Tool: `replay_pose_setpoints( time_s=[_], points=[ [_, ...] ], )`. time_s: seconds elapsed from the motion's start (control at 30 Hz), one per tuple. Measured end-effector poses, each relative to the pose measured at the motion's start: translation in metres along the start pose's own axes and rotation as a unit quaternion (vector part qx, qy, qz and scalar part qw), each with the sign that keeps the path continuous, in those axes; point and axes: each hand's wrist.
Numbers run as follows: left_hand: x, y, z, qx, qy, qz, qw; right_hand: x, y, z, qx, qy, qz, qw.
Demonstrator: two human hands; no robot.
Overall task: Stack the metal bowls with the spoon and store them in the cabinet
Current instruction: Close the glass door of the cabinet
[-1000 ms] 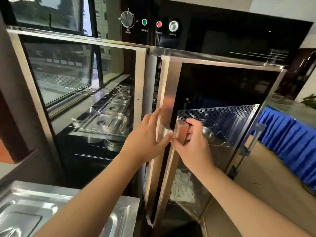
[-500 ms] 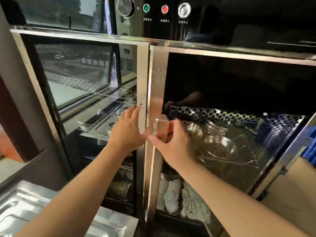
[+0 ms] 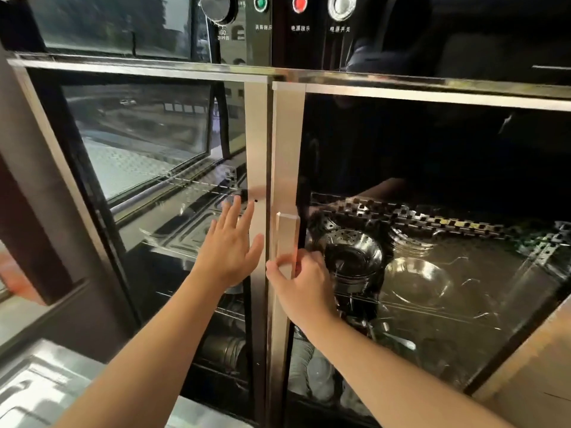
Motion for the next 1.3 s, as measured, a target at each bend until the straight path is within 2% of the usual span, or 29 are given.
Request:
replay_pose_setpoints(
  time_s=[0.07,0.13,0.23,0.6,1.0,1.3],
  points=[
    [0.002,0.007,0.003,0.002,0.009,0.007,1.0,0.011,-0.01,0.0,0.029,0.04,0.0,0.999],
    [0.005,0.014,0.007,0.005,0.022,0.014,1.0,0.021,-0.016,0.002,0.086,0.074,0.053,0.992],
    [0.011,0.02,0.011,0.015,0.031,0.024,0.999,0.03,-0.017,0.007,0.141,0.066,0.151,0.976],
    [0.034,0.028,0.017,0.05,-0.004,0.013,0.999,0.047,-0.029,0.029,0.137,0.013,0.218,0.966],
    [0.039,0.024,0.017,0.057,-0.004,0.055,0.997,0.051,-0.04,0.057,0.113,-0.007,0.147,0.983],
    [0.032,0.018,0.015,0.026,0.013,0.055,0.998,0.036,-0.029,0.049,0.115,0.042,0.057,0.991]
  ],
)
Point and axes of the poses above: each hand's wrist, its own z-axis towards the middle knuckle, its own x-axis out of the palm, y = z × x, and after that the axes turned 5 degrees about -x, right-handed
